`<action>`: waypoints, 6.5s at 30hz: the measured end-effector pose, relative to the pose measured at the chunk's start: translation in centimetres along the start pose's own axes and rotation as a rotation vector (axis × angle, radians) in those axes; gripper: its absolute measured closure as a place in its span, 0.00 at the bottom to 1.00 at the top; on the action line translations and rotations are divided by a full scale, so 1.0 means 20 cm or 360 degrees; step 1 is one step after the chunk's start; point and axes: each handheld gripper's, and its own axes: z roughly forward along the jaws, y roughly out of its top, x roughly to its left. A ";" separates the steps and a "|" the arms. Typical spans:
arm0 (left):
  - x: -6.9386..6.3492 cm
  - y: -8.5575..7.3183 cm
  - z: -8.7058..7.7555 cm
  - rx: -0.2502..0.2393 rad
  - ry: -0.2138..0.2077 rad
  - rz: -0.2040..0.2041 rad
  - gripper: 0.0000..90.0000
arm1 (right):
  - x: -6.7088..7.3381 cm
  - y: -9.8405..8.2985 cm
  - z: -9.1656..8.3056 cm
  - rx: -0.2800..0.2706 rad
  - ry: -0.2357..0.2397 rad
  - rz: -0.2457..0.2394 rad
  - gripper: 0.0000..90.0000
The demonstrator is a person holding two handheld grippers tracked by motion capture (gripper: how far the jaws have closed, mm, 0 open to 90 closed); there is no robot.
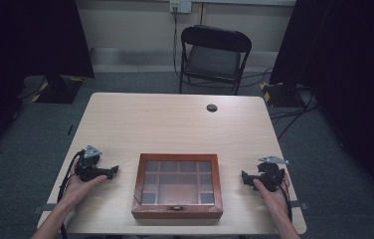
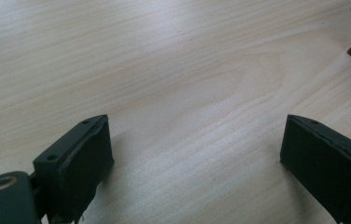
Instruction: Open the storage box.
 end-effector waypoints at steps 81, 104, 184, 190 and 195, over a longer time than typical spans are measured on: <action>0.00 0.00 0.00 -0.0002 -0.0016 0.0005 0.09 | 0.82 0.27 -0.41 -0.0150 0.1319 -0.0654 0.79; 0.00 0.00 -0.01 0.0012 -0.0011 0.0006 0.12 | 0.98 0.12 -0.31 0.0057 0.1488 -0.0814 0.90; -0.30 0.12 -0.20 -0.0275 -0.0540 0.0213 0.20 | 0.96 0.44 -0.45 0.0060 0.1525 -0.0826 0.92; -0.34 0.12 -0.20 -0.0299 -0.0603 0.0284 0.20 | 0.96 0.46 -0.45 0.0048 0.1524 -0.0832 0.92; -0.37 0.13 -0.20 -0.0318 -0.0606 0.0298 0.21 | 0.96 0.47 -0.46 0.0052 0.1519 -0.0823 0.91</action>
